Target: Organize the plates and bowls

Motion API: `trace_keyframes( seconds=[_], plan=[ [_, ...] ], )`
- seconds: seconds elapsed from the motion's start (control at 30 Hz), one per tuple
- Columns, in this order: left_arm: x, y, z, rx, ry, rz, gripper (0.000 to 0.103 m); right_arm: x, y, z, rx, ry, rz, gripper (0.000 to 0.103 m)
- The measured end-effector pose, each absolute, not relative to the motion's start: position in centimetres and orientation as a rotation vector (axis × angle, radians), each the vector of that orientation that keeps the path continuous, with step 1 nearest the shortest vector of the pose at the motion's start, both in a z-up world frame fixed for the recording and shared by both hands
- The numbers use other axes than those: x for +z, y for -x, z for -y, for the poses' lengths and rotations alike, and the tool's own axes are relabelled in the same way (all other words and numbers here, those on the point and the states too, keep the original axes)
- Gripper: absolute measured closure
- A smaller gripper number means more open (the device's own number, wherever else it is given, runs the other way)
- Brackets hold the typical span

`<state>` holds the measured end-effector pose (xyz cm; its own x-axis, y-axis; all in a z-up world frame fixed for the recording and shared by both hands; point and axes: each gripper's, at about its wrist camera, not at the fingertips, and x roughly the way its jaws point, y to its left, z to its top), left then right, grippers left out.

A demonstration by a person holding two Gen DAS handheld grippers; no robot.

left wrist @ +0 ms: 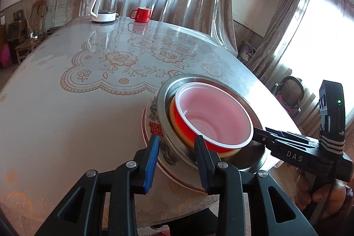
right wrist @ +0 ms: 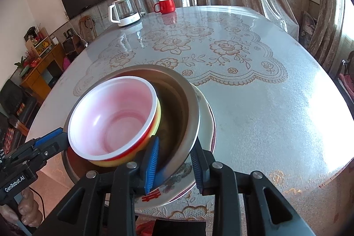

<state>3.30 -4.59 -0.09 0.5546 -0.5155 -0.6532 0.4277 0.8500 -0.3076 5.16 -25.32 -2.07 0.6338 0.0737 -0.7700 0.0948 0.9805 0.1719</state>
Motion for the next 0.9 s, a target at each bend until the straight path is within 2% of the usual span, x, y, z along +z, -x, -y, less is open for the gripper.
trace_keyframes(
  seconds=[0.43,0.6,0.77,0.9],
  plan=[
    [0.2,-2.1,4.0,-0.384,0.055,-0.739,0.055,-1.3,-2.8,24.7,-0.041,-0.208,-0.817,0.071],
    [0.3,-1.5,3.8,-0.330,0.049,-0.707,0.048,-0.1,-0.8,24.3,-0.095,-0.210,-0.717,0.070],
    [0.9,-0.4,3.9,-0.303,0.037,-0.653,0.043,0.8,0.8,23.4,-0.183,-0.182,-0.635,0.062],
    [1.3,0.1,4.0,-0.295,0.040,-0.625,0.034,0.6,1.6,22.6,-0.244,-0.170,-0.606,0.060]
  ],
)
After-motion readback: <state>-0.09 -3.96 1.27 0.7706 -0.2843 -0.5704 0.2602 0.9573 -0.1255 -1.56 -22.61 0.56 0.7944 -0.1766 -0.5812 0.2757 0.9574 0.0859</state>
